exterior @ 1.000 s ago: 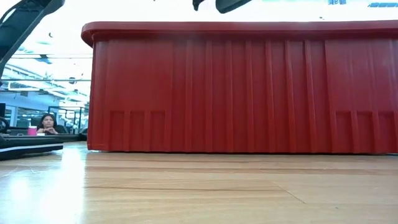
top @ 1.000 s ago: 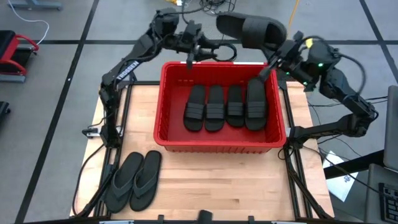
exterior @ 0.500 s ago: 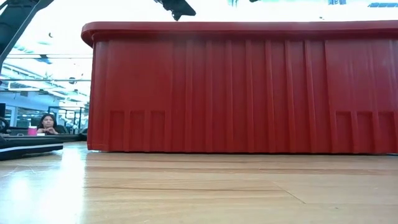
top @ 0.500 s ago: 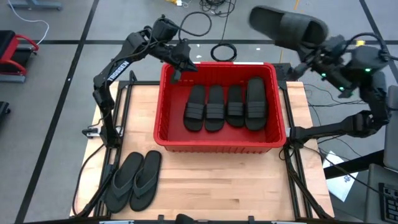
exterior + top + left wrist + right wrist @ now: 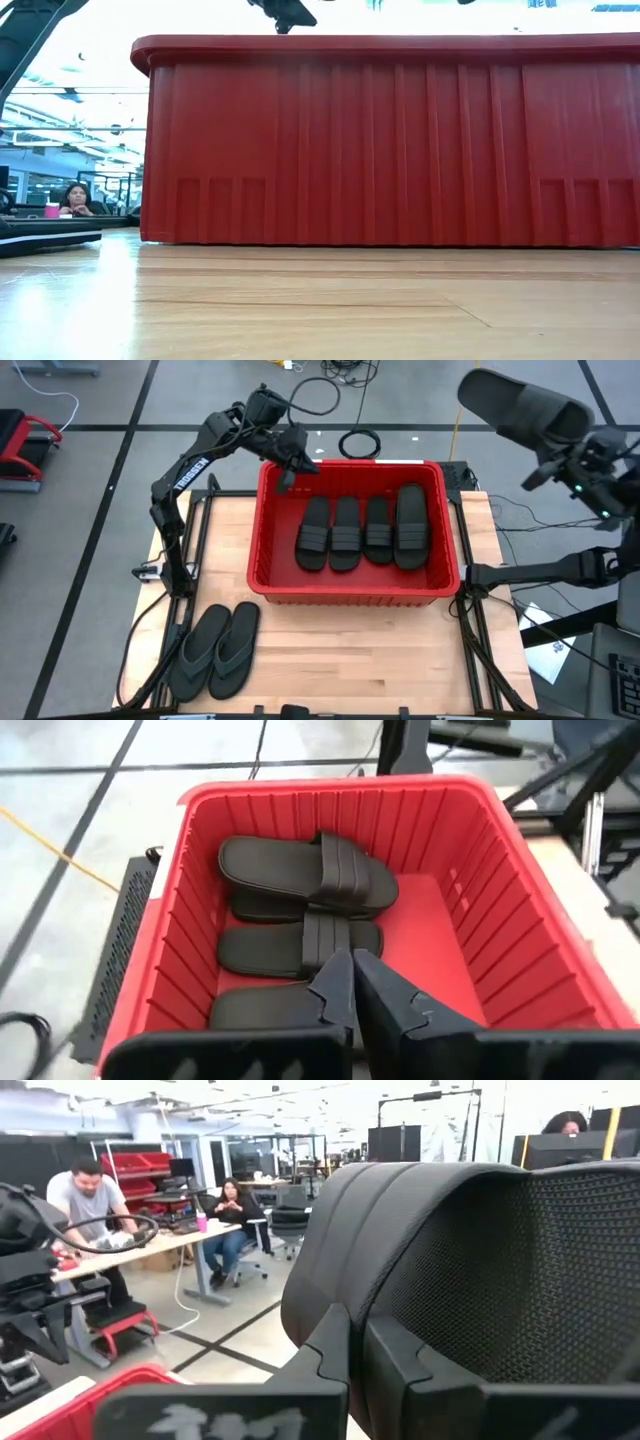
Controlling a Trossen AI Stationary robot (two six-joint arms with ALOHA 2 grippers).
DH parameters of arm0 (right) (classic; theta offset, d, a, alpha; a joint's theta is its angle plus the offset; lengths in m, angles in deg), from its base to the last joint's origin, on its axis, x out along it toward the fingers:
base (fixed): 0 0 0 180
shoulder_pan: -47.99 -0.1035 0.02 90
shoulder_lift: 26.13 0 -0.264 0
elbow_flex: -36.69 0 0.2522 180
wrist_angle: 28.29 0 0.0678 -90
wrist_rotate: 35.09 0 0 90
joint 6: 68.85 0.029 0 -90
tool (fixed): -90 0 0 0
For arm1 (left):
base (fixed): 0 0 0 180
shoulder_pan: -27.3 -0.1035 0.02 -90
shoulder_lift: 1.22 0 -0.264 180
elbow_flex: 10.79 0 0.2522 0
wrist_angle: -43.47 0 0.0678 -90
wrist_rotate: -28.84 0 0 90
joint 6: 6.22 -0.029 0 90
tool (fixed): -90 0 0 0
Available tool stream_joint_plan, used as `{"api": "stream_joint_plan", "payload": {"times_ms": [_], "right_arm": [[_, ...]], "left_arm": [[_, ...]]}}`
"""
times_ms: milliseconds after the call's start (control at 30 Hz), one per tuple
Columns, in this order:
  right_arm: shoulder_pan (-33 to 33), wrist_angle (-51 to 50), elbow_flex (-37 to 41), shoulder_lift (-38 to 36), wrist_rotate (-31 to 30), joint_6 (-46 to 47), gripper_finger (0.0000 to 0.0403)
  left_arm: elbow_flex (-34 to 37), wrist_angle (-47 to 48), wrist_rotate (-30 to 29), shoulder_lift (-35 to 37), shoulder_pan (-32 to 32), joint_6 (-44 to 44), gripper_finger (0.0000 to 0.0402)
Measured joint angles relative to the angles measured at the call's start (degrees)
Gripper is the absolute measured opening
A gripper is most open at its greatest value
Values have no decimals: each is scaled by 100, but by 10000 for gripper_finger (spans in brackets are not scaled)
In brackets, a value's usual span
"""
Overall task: Pick and place slides into bin
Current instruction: Put the black slide into the red bin
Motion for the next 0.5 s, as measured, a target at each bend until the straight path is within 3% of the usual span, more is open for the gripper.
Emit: {"api": "stream_joint_plan", "payload": {"times_ms": [167,333,500], "right_arm": [[11,-667,9,-400,398,734,0],[353,-1431,190,-660,1217,1198,0],[810,-1217,696,-1071,1368,1061,0]], "left_arm": [[0,-19,-2,0,13,356,3],[0,-28,-281,0,75,719,7],[0,-48,-423,0,214,901,2]]}}
